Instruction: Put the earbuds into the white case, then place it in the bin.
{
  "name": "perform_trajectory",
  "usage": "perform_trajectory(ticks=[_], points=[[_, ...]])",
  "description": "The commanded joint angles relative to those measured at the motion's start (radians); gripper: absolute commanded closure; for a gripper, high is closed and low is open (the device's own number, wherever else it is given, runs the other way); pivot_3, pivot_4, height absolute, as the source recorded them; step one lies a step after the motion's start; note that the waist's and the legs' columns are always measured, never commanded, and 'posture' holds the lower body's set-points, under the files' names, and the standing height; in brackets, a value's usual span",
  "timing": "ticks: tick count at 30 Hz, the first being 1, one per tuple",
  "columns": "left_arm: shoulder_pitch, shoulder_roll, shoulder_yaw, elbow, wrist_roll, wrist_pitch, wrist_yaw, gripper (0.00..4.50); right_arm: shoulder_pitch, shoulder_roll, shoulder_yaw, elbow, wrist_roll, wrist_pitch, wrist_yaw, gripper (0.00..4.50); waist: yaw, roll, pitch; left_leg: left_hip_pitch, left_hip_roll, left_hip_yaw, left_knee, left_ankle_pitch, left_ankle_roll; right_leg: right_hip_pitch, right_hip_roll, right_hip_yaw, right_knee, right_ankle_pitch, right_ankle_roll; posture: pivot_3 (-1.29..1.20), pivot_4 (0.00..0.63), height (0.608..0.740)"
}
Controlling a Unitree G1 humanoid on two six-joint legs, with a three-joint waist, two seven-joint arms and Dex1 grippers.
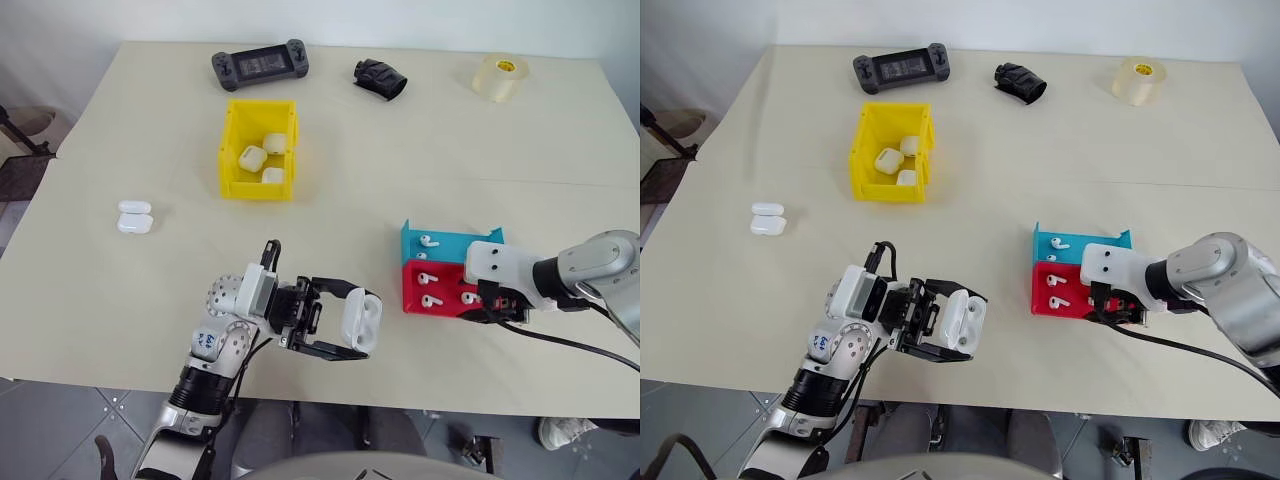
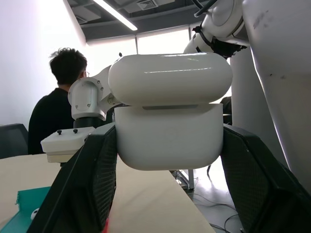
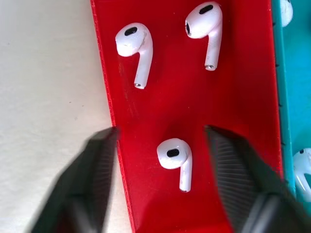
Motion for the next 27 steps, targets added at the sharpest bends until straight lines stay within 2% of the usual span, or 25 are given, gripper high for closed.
perform_trajectory(ticks=[1,2,15,27], points=[[-0.002,0.004,-0.002,-0.036,-0.002,-0.003,0.008,1.72,0.008,-0.006,-0.014,-0.014,-0.022,-0.028,0.025,2.88,0.0,0.0,0.0,0.0,0.0,0.0,0.0,0.0,0.0,0.0,0.0,0.0,0.0,0.0,0.0,0.0,0.15,0.74],[-0.002,0.006,-0.002,-0.035,-0.003,-0.003,0.009,1.72,0.01,-0.007,-0.016,-0.013,-0.026,-0.032,0.029,3.18,0.0,0.0,0.0,0.0,0.0,0.0,0.0,0.0,0.0,0.0,0.0,0.0,0.0,0.0,0.0,0.0,0.15,0.74],[0.004,0.016,-0.006,-0.042,-0.006,0.003,0.015,1.72,-0.005,-0.021,-0.032,0.038,-0.079,-0.155,0.105,3.18,-0.001,0.0,0.0,0.0,0.0,0.0,0.0,0.0,0.0,0.0,0.0,0.0,0.0,0.0,0.0,0.0,0.15,0.74],[0.013,0.02,-0.007,-0.054,-0.007,0.011,0.025,1.72,-0.038,-0.01,-0.031,0.133,-0.146,-0.427,0.195,3.18,-0.001,0.0,0.0,0.0,0.0,0.0,0.0,0.0,0.0,0.0,0.0,0.0,0.0,0.0,0.0,0.0,0.15,0.74]])
